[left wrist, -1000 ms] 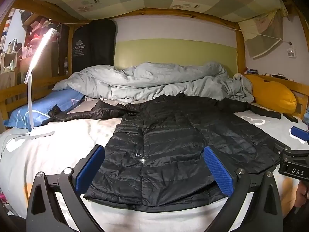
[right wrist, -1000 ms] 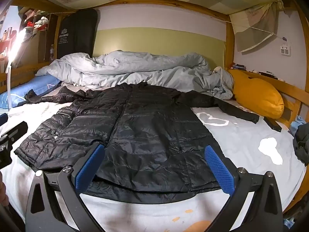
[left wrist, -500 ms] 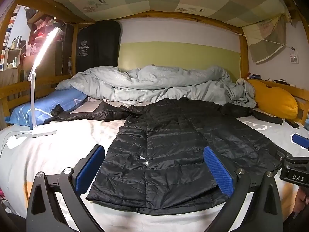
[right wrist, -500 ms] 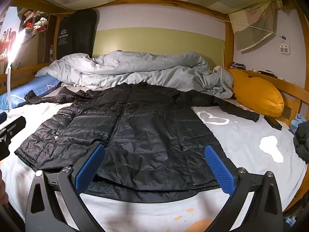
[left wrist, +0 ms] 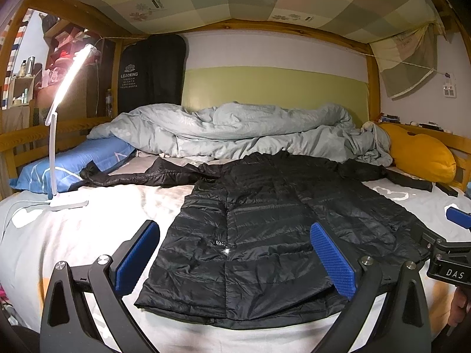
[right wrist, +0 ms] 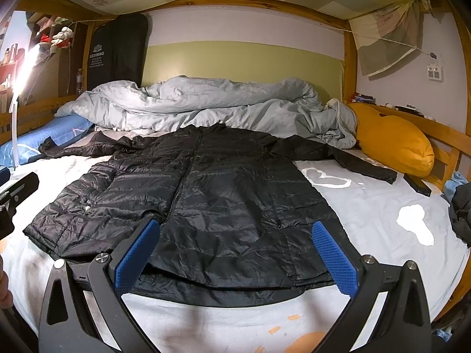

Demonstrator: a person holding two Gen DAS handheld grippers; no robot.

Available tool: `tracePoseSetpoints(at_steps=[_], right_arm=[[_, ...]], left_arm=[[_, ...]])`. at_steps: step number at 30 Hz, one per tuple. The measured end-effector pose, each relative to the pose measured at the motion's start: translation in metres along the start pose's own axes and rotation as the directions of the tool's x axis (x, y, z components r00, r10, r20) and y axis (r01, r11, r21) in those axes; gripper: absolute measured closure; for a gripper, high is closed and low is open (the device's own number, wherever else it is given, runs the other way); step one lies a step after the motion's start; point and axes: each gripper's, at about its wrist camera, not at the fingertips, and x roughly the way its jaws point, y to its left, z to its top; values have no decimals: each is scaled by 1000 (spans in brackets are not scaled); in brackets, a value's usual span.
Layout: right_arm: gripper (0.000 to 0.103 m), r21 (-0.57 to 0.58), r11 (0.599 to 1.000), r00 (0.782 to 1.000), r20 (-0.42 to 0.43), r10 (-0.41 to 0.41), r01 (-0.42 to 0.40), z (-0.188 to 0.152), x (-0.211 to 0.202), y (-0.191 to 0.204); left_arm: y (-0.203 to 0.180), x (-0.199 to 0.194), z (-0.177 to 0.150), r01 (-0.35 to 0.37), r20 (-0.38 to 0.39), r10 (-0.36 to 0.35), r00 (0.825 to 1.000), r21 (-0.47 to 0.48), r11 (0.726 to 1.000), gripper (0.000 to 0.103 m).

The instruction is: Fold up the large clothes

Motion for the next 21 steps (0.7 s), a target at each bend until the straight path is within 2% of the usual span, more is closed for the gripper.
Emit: tracePoseSetpoints(at_steps=[21], right_arm=[[0, 9, 1000, 1000, -8, 6, -6, -1, 0, -3]], left_arm=[[-2, 2, -3, 2, -8, -2, 1000, 2, 1000, 0]])
